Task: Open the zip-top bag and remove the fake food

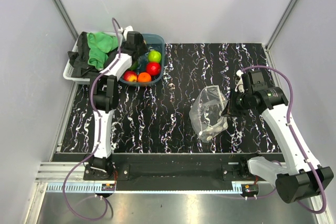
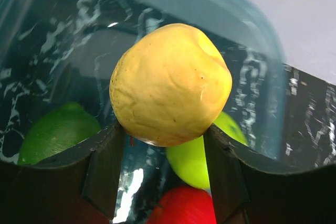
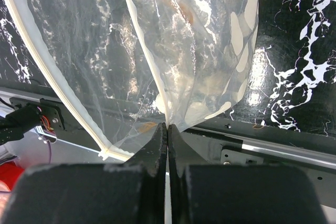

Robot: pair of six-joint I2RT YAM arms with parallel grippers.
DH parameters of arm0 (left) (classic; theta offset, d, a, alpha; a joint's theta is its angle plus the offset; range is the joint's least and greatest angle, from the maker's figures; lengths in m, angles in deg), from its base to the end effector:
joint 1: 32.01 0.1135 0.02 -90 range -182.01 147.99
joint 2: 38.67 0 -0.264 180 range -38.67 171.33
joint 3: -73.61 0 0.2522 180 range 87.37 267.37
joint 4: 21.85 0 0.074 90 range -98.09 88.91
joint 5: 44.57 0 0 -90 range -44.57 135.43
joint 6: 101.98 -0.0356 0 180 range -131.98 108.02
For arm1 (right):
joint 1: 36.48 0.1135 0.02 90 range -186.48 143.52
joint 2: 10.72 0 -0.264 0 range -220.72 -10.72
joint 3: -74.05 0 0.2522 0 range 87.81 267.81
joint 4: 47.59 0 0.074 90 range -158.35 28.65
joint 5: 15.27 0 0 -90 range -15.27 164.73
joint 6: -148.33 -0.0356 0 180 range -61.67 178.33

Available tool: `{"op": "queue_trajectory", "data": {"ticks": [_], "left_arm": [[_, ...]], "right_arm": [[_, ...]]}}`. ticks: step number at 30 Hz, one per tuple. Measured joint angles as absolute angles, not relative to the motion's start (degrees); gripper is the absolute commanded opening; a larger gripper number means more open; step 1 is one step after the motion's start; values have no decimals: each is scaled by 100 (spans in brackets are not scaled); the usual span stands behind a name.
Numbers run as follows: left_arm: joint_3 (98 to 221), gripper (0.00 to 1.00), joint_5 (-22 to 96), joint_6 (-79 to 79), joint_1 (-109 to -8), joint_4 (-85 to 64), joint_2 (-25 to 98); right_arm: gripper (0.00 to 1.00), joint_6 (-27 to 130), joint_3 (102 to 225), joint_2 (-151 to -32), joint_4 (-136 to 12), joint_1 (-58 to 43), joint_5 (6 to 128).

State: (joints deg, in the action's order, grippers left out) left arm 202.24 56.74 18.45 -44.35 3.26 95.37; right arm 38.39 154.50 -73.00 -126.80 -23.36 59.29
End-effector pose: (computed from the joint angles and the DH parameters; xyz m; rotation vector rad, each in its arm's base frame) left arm 0.5372 -0.1104 0.2242 -0.4470 2.0533 -0.2436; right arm 0.1822 0.0522 0.3311 0.0658 2.6821 0.5455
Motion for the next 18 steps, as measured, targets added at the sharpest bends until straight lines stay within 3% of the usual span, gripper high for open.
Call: {"op": "queue_trajectory", "data": {"ticks": [1, 2, 4, 5, 18], "left_arm": [[20224, 55, 5645, 1959, -4380, 346, 9598], [20224, 74, 5619, 2040, -4319, 359, 9648], [20224, 87, 5564, 2156, -4207, 398, 9707], [20224, 99, 5543, 2197, -4170, 398, 9714], [20053, 99, 4972, 1974, -4133, 470, 9141]], "right_arm": [[0, 3821, 15450, -7291, -12680, -2336, 5929], [0, 3806, 15450, -7285, -12680, -2336, 5929], [0, 3771, 15450, -7261, -12680, -2336, 5931], [0, 3760, 15450, -7254, -12680, -2336, 5937], [0, 3849, 16264, -7730, -13174, -2336, 6941]]}}
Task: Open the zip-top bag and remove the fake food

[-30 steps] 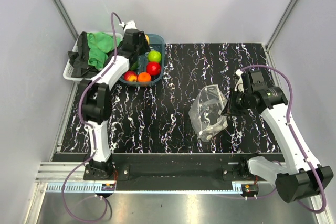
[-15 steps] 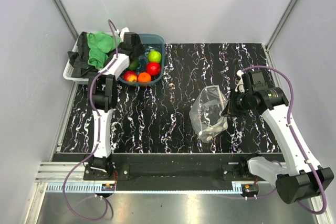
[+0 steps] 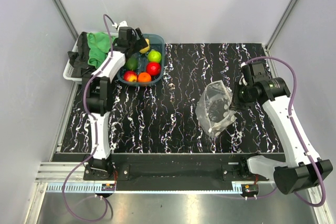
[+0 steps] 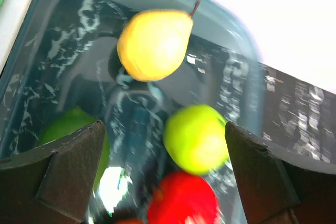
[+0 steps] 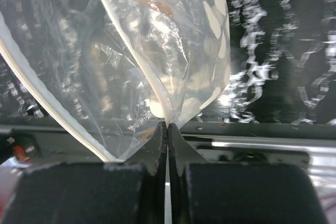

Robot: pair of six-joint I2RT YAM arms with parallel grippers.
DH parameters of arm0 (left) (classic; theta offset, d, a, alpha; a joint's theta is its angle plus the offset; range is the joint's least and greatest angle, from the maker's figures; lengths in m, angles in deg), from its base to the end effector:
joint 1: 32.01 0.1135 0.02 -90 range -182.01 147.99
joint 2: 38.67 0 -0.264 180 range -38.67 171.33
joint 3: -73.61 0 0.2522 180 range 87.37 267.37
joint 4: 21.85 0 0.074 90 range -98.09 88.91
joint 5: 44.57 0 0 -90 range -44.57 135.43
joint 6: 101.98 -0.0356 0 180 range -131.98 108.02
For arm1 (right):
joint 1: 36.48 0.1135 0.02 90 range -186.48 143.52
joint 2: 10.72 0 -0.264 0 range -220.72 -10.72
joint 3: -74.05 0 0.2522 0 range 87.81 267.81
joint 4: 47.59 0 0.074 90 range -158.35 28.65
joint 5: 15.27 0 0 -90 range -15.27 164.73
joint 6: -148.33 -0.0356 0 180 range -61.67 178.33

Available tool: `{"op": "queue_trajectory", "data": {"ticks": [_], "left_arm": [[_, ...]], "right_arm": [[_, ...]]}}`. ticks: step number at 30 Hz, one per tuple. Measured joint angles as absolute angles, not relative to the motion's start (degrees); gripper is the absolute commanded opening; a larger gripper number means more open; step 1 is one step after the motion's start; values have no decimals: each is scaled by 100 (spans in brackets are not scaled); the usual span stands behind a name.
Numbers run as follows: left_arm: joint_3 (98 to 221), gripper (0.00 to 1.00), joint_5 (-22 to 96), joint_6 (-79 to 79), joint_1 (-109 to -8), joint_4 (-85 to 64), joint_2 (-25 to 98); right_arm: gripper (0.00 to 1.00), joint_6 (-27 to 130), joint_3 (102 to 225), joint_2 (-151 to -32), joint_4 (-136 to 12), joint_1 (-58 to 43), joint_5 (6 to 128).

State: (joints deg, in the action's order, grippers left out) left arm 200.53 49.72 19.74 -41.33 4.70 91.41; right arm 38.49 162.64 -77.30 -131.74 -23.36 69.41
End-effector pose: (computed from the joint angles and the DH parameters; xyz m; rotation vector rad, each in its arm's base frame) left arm 0.5302 -0.0843 0.2473 -0.4542 2.0580 -0.3550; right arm 0.1941 0.0486 0.3535 0.1265 2.6818 0.3085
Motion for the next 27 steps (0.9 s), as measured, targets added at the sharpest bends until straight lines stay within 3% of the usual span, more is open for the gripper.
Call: {"op": "queue_trajectory", "data": {"ticks": [7, 9, 10, 11, 13, 14, 17, 18, 22, 27], "left_arm": [[18353, 99, 4797, 1887, -4557, 433, 7034], [17765, 99, 4764, 1902, -4887, 414, 6339], [17491, 99, 4743, 1913, -5077, 435, 5996], [17286, 99, 4732, 1931, -5246, 481, 5725], [16746, 99, 4727, 1985, -5713, 604, 5038], [16460, 99, 4729, 2025, -5980, 695, 4669], [15522, 99, 4782, 2274, -6773, 912, 3362], [15229, 99, 4815, 2409, -7014, 964, 2923], [14005, 99, 5029, 3378, -8133, 1012, 1047], [12823, 99, 5501, 4623, -9726, 1207, -474]], "right_arm": [[0, 4090, 17129, -8091, -13443, -2338, 7306], [13, 4107, 17184, -8216, -13358, -2340, 7148], [22, 4103, 17190, -8325, -13268, -2340, 6984], [40, 4085, 17190, -8465, -13157, -2340, 6799], [56, 3998, 17208, -8801, -12945, -2340, 6475], [80, 3983, 17262, -9018, -12857, -2340, 6287], [89, 3880, 17389, -9521, -12553, -2329, 5859], [96, 3893, 17389, -9562, -12494, -2329, 5780], [100, 3900, 17310, -9250, -12468, -2329, 5586], [100, 3766, 16283, -7595, -12355, -2325, 5415]]}}
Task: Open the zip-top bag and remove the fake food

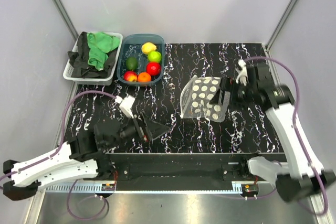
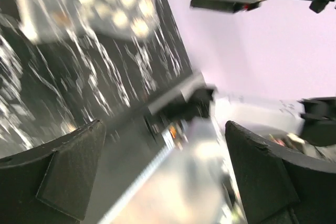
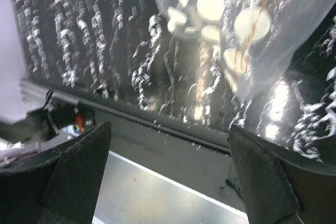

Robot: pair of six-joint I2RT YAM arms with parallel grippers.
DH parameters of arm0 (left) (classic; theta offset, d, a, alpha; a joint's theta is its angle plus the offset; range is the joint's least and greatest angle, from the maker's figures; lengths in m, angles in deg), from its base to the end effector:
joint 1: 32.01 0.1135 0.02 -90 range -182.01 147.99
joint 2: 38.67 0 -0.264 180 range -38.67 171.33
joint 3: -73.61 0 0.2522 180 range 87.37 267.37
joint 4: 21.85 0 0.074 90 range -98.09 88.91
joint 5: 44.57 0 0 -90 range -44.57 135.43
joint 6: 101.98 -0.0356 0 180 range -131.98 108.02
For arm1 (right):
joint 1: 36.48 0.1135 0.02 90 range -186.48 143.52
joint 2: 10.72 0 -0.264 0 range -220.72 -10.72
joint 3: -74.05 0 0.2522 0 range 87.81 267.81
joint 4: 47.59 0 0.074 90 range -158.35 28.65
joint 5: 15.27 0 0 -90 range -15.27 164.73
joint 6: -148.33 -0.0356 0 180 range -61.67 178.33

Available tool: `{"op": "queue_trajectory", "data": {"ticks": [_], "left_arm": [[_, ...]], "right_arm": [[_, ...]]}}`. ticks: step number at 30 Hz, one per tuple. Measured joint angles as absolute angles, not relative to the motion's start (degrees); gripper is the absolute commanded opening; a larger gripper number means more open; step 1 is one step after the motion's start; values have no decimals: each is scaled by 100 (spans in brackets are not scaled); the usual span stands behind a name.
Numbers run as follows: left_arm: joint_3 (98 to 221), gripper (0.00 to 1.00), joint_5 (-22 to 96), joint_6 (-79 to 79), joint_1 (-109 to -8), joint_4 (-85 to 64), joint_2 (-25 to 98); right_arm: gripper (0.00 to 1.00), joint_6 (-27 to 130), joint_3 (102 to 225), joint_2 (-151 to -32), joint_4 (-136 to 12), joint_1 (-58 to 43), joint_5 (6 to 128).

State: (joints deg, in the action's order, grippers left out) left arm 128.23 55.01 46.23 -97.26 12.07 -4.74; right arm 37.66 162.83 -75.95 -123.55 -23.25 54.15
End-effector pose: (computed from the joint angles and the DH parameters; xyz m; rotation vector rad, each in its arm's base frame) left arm 0.0653 -0.1275 0.3250 -0.0098 2.0271 -1.3309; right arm 0.1977 0.0593 0.3689 0.0082 2.5357 0.6906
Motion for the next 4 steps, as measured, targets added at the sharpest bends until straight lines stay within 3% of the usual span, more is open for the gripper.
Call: {"op": "queue_trajectory", "data": {"ticks": [4], "left_arm": [[12561, 99, 5588, 4958, -10225, 1146, -727]], "right_arm": [[100, 3522, 15405, -6393, -12202, -2314, 5015]]}}
